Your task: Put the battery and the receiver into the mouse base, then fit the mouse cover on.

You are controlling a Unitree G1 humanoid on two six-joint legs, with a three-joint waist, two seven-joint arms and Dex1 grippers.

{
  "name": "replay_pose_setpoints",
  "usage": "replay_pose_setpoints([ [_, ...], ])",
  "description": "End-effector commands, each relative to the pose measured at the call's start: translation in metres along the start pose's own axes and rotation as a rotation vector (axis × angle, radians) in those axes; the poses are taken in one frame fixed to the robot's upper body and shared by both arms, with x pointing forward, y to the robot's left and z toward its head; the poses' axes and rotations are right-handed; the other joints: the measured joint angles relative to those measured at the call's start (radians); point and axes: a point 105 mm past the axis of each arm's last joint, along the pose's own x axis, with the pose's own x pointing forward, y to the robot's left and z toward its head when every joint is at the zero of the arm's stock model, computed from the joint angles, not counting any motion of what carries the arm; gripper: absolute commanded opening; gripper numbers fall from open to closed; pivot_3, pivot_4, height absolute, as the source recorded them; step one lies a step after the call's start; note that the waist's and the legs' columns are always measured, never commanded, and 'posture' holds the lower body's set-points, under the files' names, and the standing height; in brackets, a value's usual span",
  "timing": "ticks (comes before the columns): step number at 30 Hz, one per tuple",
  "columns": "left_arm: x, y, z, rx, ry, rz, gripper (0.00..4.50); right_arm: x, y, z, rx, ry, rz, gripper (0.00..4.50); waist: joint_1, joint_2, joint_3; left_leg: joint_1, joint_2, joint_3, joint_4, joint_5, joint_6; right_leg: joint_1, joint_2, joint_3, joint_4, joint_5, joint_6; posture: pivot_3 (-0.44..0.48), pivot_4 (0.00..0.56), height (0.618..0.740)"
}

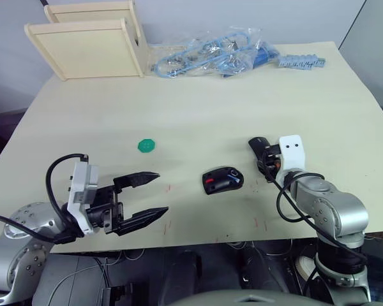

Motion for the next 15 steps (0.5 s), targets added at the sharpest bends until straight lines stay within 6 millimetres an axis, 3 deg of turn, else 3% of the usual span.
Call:
replay_pose_setpoints([
  [1,-0.001,0.000,0.004,0.024,-0.012,-0.002,4.50,-0.006,-0.001,0.012,-0.025,-0.053,0.005,2.74,0.000,0.000,0.000,0.000,0.000,0.000,0.000,0.000,0.000,0.000,0.000,0.000,0.000,0.000,0.000,0.000,0.150,0.740],
  [8,0.000,0.000,0.004,0.024,-0.014,-0.005,4.50,-0.015,0.002,0.025,-0.106,-0.099,0.109,2.74,0.000,0.000,0.000,0.000,0.000,0.000,0.000,0.000,0.000,0.000,0.000,0.000,0.000,0.000,0.000,0.000,0.150,0.740],
  [12,0.000,0.000,0.003,0.022,-0.015,-0.008,4.50,-0.029,0.013,0.034,-0.212,-0.145,0.284,2.74,0.000,0.001,0.001,-0.001,0.000,0.000,0.000,0.000,0.000,0.000,0.000,0.000,-0.001,0.000,0.000,0.000,0.150,0.740],
  [15,0.001,0.001,0.001,0.021,-0.012,-0.014,4.50,-0.045,0.008,0.045,-0.353,-0.158,0.464,2.74,0.001,0.002,0.005,-0.001,0.000,0.000,0.000,0.000,0.000,0.000,0.000,-0.001,-0.001,0.000,0.000,0.000,0.150,0.740],
])
